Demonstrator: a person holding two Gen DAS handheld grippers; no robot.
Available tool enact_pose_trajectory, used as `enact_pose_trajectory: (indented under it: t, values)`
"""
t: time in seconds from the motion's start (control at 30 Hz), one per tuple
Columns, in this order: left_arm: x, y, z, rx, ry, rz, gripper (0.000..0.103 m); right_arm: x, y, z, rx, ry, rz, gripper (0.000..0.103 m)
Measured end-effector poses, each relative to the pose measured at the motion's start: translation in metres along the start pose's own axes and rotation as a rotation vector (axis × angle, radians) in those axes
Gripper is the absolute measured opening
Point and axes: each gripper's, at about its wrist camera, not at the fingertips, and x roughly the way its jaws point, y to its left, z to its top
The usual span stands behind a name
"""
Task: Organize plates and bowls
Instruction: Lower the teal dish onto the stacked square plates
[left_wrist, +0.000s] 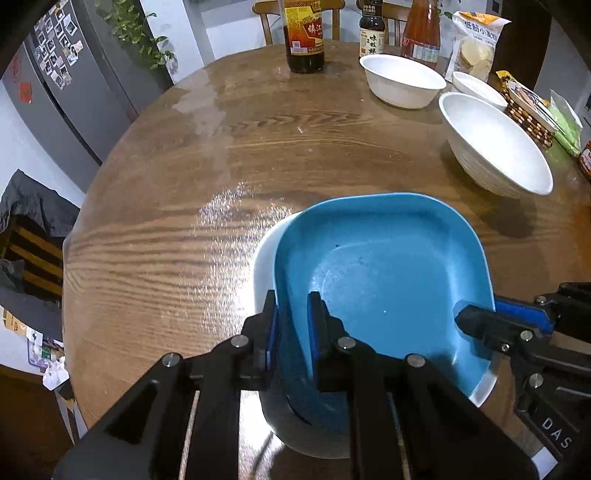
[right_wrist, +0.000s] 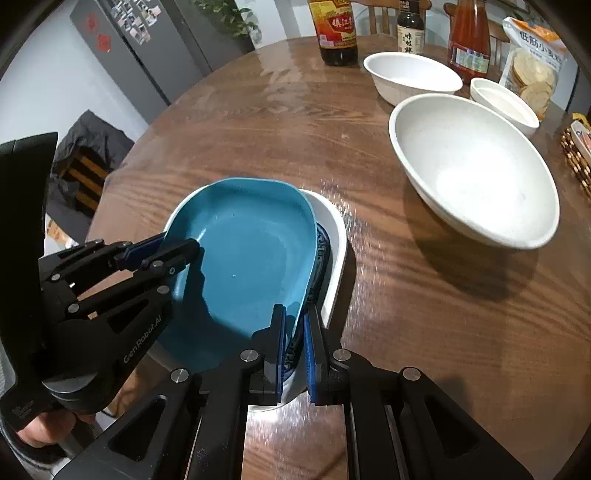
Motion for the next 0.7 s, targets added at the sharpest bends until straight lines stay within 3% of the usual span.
enact_pose_trajectory:
  t: [0.7]
  values:
    - [0.024,0.016,0.043,-0.029,0.009,0.017,0.015,0.009,0.002,0.026,-0.042,-0.021,-0.035,0.010]
